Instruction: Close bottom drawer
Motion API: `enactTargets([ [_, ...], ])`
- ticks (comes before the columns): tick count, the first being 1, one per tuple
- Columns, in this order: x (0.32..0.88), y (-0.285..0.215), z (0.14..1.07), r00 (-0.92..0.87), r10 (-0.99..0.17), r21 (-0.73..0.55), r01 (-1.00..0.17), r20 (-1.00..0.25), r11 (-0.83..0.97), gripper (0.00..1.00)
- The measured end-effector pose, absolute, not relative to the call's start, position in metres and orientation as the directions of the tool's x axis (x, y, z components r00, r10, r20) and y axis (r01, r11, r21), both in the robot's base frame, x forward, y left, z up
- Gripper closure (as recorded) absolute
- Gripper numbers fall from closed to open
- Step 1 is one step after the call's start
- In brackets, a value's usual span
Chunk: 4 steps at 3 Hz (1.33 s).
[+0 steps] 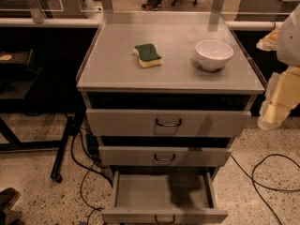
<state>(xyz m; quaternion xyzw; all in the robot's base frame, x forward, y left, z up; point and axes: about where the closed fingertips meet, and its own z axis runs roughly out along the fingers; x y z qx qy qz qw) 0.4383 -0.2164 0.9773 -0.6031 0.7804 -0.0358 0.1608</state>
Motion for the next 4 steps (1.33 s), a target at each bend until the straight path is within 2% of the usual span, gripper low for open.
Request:
enactTargets([
  [1,0.4383,-0.2164,0.9773,-0.221,-0.953,-0.25,-0.93,-0.208,0.27,0.0],
  [2,0.4383,-0.2164,0.9773,-0.221,-0.953,-0.25,-0.93,-0.208,0.27,0.27],
  [4,0.4383,-0.2163,0.9773,-0.221,-0.953,-0.25,-0.93,-0.208,0.27,0.72],
])
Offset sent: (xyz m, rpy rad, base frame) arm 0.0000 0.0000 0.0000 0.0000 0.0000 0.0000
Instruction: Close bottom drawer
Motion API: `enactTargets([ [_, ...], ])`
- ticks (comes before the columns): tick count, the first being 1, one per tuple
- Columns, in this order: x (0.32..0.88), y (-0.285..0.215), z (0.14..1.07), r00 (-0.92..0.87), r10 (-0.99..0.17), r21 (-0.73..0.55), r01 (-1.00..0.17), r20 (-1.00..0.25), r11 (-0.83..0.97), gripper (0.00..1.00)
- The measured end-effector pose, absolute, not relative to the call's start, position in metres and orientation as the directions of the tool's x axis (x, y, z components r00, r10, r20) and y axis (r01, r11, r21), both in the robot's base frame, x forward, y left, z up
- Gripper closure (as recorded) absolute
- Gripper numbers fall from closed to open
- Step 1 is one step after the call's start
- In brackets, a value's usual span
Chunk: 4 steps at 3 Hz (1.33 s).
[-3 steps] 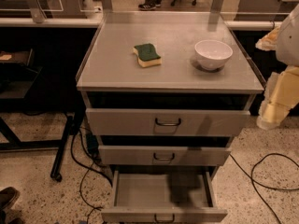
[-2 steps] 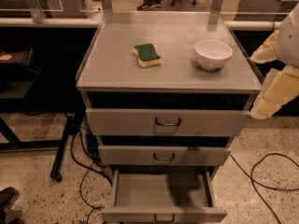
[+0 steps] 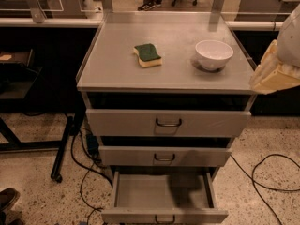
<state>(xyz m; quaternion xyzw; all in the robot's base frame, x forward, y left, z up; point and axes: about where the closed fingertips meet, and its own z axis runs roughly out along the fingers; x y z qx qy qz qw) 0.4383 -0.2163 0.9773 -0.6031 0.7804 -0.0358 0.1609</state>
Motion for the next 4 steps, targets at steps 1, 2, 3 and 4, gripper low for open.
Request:
enactTargets([
  [1,0.438,-0.216,0.977,-0.221,-0.953,-0.25,-0.93,-0.208,0.27,0.97],
  [2,0.438,-0.216,0.977,-0.221,-0.953,-0.25,-0.93,-0.208,0.27,1.0],
  [3,0.426,-0.223,0.954,-0.225,-0.959,-0.259,-0.929,-0.172,0.265,1.0],
  [4,0.392,-0.234,0.883,-0.249,-0.959,-0.16,-0.95,-0.132,0.269,1.0],
])
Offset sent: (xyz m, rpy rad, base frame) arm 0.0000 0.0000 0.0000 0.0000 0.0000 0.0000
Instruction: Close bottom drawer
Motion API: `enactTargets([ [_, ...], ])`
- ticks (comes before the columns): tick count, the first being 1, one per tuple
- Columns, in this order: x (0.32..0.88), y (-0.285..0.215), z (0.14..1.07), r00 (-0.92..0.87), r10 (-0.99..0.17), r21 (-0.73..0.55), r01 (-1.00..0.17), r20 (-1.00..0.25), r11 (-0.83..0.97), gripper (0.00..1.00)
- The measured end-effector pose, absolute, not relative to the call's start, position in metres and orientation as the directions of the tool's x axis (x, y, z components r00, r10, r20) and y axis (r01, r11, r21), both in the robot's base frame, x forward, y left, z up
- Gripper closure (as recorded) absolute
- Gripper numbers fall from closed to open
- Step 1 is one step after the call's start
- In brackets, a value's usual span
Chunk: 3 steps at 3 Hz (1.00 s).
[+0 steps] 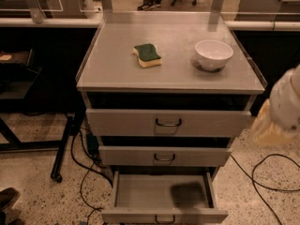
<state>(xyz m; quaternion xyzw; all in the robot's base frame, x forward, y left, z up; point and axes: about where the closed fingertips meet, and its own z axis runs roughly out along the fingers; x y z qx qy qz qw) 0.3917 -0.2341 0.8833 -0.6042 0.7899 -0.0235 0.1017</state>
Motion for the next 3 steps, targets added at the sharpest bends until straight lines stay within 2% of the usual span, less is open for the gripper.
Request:
enactTargets([
  [1,0.363,-0.24,0.809,-0.254,-0.962,-0.063,-0.963,-0.104,0.261,1.0],
  [2,0.344,-0.242,0.784,-0.257,-0.963,-0.01,-0.966,-0.08,0.259,1.0],
  [3,0.348,-0.241,0.79,-0.257,-0.963,-0.022,-0.966,-0.084,0.259,1.0],
])
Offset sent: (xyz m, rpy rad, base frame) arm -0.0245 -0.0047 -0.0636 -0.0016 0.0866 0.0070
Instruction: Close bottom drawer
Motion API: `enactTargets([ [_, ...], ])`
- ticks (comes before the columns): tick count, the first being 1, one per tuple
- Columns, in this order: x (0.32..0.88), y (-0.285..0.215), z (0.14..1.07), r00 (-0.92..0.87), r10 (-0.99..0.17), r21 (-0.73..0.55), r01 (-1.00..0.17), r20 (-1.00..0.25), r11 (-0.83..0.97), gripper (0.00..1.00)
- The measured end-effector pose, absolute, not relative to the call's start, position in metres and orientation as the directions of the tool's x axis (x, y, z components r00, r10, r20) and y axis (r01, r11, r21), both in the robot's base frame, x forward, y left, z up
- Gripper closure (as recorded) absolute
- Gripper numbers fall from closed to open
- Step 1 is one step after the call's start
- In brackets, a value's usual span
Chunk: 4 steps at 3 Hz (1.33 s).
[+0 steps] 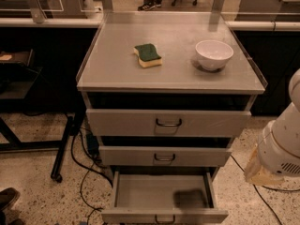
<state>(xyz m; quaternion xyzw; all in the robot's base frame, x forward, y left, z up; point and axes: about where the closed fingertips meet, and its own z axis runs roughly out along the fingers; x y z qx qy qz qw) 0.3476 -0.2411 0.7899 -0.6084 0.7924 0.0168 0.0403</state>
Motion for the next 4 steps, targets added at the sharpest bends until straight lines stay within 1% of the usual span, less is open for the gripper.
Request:
enactTargets([
  [2,0.296,-0.207,0.656,-0.193,-0.979,0.163,-0.97,-0.059,0.181,1.0],
  [3,0.293,-0.19,0.6,-0.184,-0.981,0.236,-0.958,-0.06,0.166,1.0],
  [4,0.292,-0.187,0.588,-0.188,-0.98,0.26,-0.951,-0.065,0.166,1.0],
])
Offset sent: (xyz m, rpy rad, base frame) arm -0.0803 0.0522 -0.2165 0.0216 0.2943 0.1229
